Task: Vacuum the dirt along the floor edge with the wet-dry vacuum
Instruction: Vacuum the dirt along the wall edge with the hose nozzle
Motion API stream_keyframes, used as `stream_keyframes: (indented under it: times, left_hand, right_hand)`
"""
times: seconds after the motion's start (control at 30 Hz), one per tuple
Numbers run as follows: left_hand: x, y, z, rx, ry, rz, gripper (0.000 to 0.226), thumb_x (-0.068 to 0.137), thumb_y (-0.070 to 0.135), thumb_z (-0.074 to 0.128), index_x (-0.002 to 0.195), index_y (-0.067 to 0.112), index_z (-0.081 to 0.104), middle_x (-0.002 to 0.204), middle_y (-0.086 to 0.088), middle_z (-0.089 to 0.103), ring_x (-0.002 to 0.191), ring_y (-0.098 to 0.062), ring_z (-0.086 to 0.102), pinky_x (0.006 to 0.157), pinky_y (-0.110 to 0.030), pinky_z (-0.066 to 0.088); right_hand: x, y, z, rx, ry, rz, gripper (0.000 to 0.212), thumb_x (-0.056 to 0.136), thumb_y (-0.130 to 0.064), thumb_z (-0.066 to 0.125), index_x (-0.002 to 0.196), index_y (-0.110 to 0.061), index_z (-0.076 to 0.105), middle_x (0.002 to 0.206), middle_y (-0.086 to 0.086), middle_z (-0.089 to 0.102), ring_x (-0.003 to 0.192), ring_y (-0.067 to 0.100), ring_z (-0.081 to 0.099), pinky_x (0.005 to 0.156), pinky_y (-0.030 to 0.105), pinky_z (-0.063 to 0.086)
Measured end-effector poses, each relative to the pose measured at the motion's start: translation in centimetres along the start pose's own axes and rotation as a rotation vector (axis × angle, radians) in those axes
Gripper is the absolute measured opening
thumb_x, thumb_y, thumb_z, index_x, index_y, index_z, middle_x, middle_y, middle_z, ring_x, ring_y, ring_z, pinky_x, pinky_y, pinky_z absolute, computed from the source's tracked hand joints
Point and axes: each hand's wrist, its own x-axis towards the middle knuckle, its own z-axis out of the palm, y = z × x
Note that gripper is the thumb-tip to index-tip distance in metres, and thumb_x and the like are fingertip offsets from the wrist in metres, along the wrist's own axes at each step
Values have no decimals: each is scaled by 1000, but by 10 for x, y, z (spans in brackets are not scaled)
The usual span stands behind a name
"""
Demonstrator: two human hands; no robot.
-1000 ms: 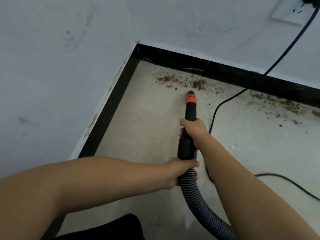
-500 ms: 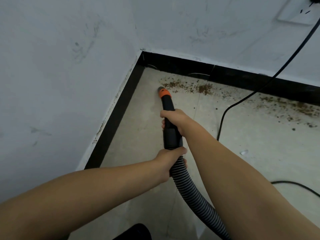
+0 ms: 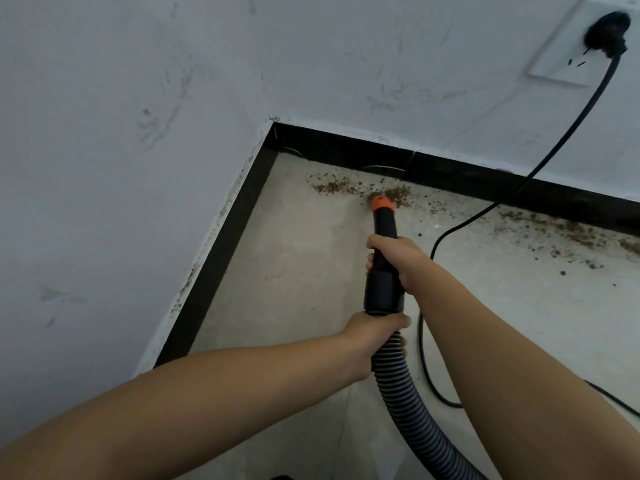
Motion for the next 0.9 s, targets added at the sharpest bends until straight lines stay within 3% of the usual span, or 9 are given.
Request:
stream_keyframes:
  times: [0.17,0.37,0.5,0.73,0.9]
  left_hand:
    - [-2,2,-16,-107,61,8,14,86,11,68,94,5,59,68,-8,60,57,-19,59,51,-27,52]
    - [-3,18,-45,-157,153,63,10,86,9,65,85,5,56,62,-8,58,54,-20,56,56,-30,52]
    - [-3,23,-47,-129,148,67,12,86,9,66,92,3,58,63,-10,58,51,-19,56,47,-25,51]
    - [2,16,-23,35,43,22,18,84,10,69,97,3,58,64,-8,60,50,-17,57,46,-23,50]
    - [6,19,-12,10,29,27,16,84,12,70,94,5,59,65,-8,61,51,-17,58,48,-24,52]
  right_hand:
    - [3,-9,37,-152,-141,-5,15,87,-6,60,96,-5,49,65,9,55,51,21,54,58,33,51]
    - [10,-21,77,-155,-220,-24,14,87,-6,60,96,-5,49,68,10,54,52,20,54,55,31,51]
    - [12,-21,76,-106,-170,-32,14,87,-5,59,95,-4,49,68,10,54,51,20,53,55,32,50]
    - [10,-8,22,50,24,-5,12,87,-5,60,91,-7,49,63,10,54,50,21,52,55,32,50]
    - [13,-13,12,35,31,-9,14,86,-6,61,95,-5,49,63,10,54,50,22,52,56,33,51]
